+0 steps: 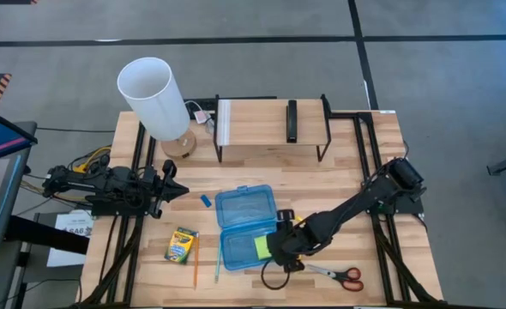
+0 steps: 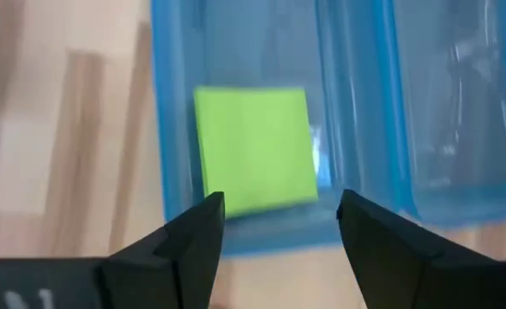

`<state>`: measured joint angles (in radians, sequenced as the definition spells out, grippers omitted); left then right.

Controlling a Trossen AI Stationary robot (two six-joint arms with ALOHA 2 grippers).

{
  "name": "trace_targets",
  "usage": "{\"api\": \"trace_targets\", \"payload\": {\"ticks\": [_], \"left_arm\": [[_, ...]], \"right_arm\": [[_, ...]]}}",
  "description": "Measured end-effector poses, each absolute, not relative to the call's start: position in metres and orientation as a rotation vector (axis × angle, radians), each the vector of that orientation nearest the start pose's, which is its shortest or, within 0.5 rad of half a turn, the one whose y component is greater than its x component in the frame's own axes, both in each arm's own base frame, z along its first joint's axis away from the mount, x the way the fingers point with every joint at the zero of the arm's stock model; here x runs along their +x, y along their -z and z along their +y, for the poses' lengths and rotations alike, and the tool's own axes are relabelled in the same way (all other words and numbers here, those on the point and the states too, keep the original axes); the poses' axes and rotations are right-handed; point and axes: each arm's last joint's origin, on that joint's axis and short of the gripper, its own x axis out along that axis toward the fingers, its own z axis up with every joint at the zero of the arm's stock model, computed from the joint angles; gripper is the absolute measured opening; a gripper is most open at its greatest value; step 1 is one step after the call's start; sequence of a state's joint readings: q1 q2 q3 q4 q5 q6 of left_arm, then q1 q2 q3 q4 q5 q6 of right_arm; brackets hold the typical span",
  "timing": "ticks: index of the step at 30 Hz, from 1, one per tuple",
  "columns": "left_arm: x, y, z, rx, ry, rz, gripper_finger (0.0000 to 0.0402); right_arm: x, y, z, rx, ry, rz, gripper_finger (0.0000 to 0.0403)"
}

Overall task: Pack school essentials
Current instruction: Put the top yellow pen into the blue supply box

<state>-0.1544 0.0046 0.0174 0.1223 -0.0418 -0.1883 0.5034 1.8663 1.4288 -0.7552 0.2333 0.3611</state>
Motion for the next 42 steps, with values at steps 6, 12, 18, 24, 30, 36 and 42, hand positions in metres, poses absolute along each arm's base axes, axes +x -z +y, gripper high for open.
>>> {"api": "trace_targets", "payload": {"ticks": [6,12,18,24,30,36,42], "left_arm": [[0.095,-0.180,-0.014,-0.257,0.127,-0.112,0.0000],[0.096,-0.177,-0.014,-0.432,0.132,-0.071,0.0000],[0.096,-0.172,-0.010,-0.499,0.010,-0.038,0.0000],[0.096,-0.172,-0.009,-0.529,-0.038,-0.058,0.0000],[0.096,-0.172,-0.010,-0.525,0.006,-0.047,0.0000],[0.096,-0.172,-0.009,-0.460,-0.030,-0.053,0.0000],[0.096,-0.172,-0.009,-0.476,-0.026,-0.052,0.0000]], "right_arm": [[0.312,-0.221,0.166,-0.071,0.033,1.170,0.0241],[0.270,-0.219,0.140,0.045,0.107,1.061,0.0240],[0.233,-0.194,0.116,0.153,0.267,1.075,0.0240],[0.230,-0.174,0.116,0.191,0.302,1.090,0.0240],[0.236,-0.159,0.118,0.206,0.292,1.152,0.0240],[0.240,-0.153,0.112,0.219,0.322,1.172,0.0239],[0.235,-0.136,0.101,0.278,0.297,1.175,0.0239]]}}
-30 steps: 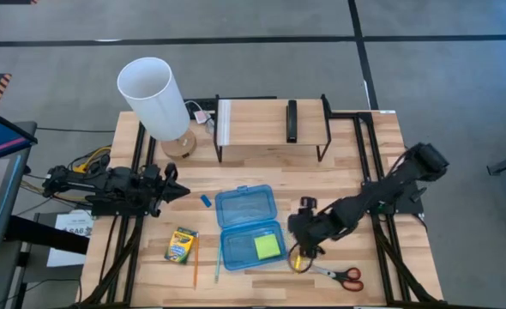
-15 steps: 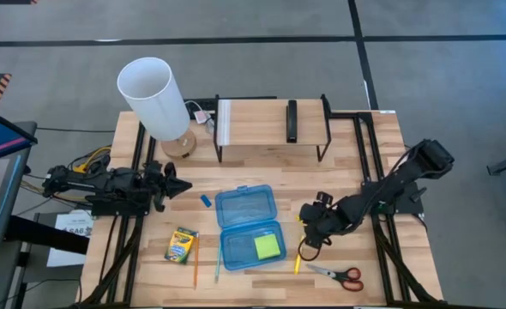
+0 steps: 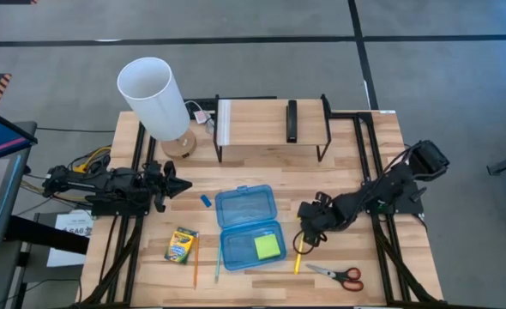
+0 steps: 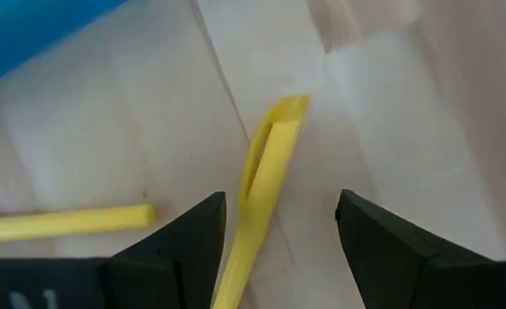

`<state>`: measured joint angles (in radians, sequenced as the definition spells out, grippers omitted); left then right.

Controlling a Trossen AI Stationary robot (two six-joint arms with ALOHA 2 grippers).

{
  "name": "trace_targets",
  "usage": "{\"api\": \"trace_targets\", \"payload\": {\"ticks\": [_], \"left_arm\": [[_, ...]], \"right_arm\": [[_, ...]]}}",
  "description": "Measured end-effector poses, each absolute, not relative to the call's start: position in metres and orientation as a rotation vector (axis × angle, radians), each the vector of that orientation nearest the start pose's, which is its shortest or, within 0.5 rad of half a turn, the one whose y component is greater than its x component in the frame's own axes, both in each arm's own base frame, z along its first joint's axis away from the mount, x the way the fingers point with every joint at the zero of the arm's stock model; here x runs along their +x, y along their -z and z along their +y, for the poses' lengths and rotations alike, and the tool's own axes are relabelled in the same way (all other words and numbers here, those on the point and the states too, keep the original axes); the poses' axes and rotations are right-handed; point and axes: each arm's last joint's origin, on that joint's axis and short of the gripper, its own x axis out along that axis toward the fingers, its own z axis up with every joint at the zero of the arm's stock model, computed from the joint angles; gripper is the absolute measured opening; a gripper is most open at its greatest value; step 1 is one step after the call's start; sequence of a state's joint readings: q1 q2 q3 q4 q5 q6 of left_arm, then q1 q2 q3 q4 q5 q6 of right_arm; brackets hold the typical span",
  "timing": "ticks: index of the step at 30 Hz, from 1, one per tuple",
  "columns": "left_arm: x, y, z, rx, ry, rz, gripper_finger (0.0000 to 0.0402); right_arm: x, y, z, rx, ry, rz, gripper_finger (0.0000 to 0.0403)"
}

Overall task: Pack school essentials
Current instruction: Put the top yellow pen into the blue supply box

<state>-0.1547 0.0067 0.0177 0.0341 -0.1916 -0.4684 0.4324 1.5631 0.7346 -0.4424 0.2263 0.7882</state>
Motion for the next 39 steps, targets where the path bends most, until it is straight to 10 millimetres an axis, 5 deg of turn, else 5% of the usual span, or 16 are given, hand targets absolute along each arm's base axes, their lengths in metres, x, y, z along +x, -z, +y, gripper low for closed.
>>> {"api": "trace_targets", "payload": {"ticks": [11,24,39], "left_arm": [[0.096,-0.172,-0.009,-0.473,-0.043,-0.058,0.0000],[0.096,-0.173,-0.008,-0.473,-0.058,-0.064,0.0000],[0.096,-0.173,-0.008,-0.473,-0.063,-0.066,0.0000]], "right_arm": [[0.226,-0.122,0.093,0.248,0.312,1.188,0.0222],[0.223,-0.122,0.091,0.202,0.315,1.216,0.0015],[0.212,-0.155,0.087,0.270,0.254,1.130,0.0001]]}}
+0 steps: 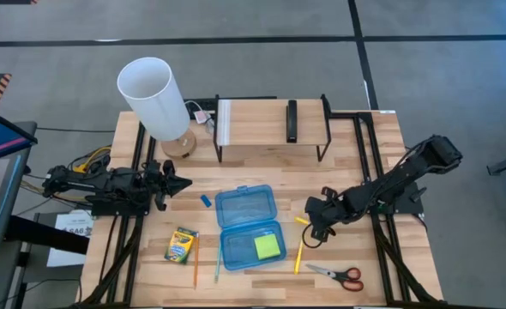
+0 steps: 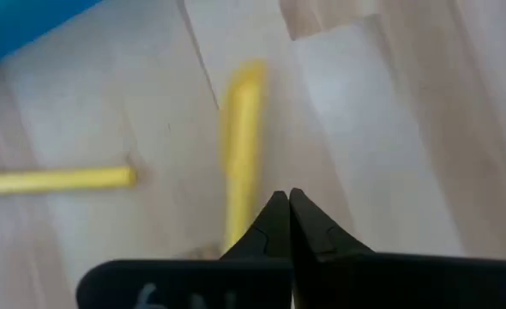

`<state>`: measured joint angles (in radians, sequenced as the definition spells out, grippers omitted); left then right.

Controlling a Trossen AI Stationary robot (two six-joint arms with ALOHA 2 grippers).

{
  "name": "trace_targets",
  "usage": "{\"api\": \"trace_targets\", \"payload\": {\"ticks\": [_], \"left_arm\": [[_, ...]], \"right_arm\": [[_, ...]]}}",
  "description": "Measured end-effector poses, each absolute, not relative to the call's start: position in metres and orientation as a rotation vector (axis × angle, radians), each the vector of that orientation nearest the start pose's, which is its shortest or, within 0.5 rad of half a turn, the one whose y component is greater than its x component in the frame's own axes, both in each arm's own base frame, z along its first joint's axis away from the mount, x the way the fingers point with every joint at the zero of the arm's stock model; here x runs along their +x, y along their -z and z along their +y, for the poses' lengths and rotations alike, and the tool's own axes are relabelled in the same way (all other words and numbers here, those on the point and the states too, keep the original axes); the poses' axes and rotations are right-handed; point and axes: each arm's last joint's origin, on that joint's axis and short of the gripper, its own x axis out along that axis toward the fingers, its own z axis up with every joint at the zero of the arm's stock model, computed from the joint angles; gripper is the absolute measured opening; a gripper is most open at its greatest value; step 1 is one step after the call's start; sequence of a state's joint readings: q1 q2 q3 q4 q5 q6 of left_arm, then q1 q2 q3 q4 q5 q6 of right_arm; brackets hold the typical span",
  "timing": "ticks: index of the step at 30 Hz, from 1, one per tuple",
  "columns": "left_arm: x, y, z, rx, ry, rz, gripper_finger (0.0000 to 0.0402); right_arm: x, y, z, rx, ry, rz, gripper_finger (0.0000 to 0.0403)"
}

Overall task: Pack school essentials
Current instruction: Put the top yellow pen into the blue supply box

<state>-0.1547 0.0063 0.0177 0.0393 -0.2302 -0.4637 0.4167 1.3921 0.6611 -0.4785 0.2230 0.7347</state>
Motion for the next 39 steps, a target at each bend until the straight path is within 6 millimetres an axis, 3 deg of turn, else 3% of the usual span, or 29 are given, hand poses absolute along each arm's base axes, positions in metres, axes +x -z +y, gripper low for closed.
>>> {"api": "trace_targets", "payload": {"ticks": [9,16,24,27,39], "left_arm": [[0.096,-0.173,-0.008,-0.473,-0.065,-0.069,0.0000],[0.096,-0.173,-0.008,-0.474,-0.065,-0.070,0.0000],[0.096,-0.173,-0.008,-0.469,-0.077,-0.074,0.0000],[0.096,-0.173,-0.008,-0.467,-0.082,-0.075,0.0000],[0.096,-0.173,-0.008,-0.464,-0.079,-0.073,0.0000]], "right_arm": [[0.216,-0.171,0.092,0.319,0.191,1.080,0.0013],[0.212,-0.170,0.101,0.303,0.144,1.113,0.0110],[0.228,-0.166,0.090,0.259,0.185,1.027,0.0205],[0.239,-0.158,0.085,0.255,0.171,1.028,0.0218],[0.251,-0.122,0.080,0.247,0.185,1.165,0.0214]]}}
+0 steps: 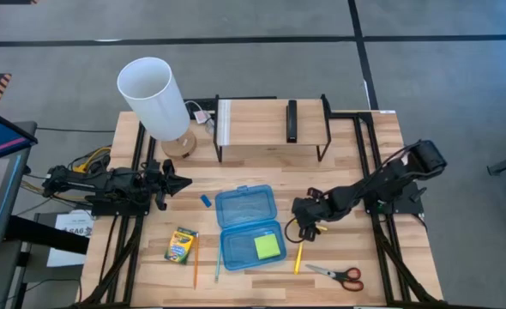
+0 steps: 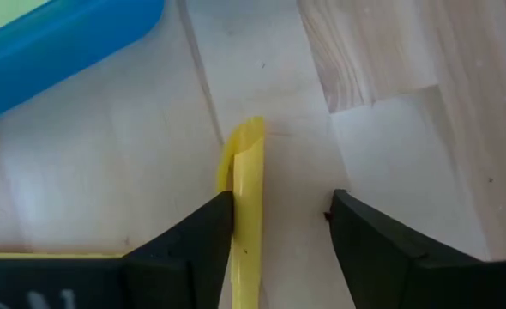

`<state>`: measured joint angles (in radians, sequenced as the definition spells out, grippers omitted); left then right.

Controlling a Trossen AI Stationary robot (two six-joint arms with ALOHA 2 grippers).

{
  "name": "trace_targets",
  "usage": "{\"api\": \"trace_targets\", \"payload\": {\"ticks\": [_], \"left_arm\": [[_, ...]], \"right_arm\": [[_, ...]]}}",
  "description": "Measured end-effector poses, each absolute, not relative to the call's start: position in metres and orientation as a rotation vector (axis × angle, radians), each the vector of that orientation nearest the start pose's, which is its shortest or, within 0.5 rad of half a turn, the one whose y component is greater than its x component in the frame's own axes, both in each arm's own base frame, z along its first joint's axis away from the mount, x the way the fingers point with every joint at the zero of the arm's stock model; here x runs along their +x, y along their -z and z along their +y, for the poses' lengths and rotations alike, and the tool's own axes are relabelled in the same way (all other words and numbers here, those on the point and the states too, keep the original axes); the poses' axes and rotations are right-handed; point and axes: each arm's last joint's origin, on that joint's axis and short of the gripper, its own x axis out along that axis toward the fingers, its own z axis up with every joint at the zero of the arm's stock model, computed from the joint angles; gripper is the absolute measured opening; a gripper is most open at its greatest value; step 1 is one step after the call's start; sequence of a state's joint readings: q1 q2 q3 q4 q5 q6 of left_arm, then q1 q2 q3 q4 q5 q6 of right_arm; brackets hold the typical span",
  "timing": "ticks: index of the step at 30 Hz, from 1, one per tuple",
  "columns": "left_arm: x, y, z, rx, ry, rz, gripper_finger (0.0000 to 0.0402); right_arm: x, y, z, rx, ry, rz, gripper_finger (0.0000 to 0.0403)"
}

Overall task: Pack school essentials
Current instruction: Put the top yellow pen into the blue supply box

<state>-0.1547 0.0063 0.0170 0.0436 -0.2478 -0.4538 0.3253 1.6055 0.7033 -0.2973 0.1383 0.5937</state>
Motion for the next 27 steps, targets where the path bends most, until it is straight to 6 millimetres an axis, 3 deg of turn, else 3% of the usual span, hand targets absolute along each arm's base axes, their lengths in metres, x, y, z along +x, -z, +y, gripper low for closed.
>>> {"api": "trace_targets", "payload": {"ticks": [8,17,23,27], "left_arm": [[0.096,-0.173,-0.008,-0.464,-0.080,-0.073,0.0000],[0.096,-0.173,-0.008,-0.464,-0.079,-0.073,0.0000],[0.096,-0.173,-0.008,-0.464,-0.079,-0.073,0.0000],[0.096,-0.173,-0.008,-0.465,-0.079,-0.073,0.0000]], "right_arm": [[0.251,-0.115,0.081,0.226,0.195,1.197,0.0171],[0.248,-0.123,0.080,0.215,0.146,1.179,0.0020],[0.248,-0.128,0.080,0.215,0.147,1.180,0.0028],[0.248,-0.138,0.080,0.211,0.142,1.186,0.0010]]}}
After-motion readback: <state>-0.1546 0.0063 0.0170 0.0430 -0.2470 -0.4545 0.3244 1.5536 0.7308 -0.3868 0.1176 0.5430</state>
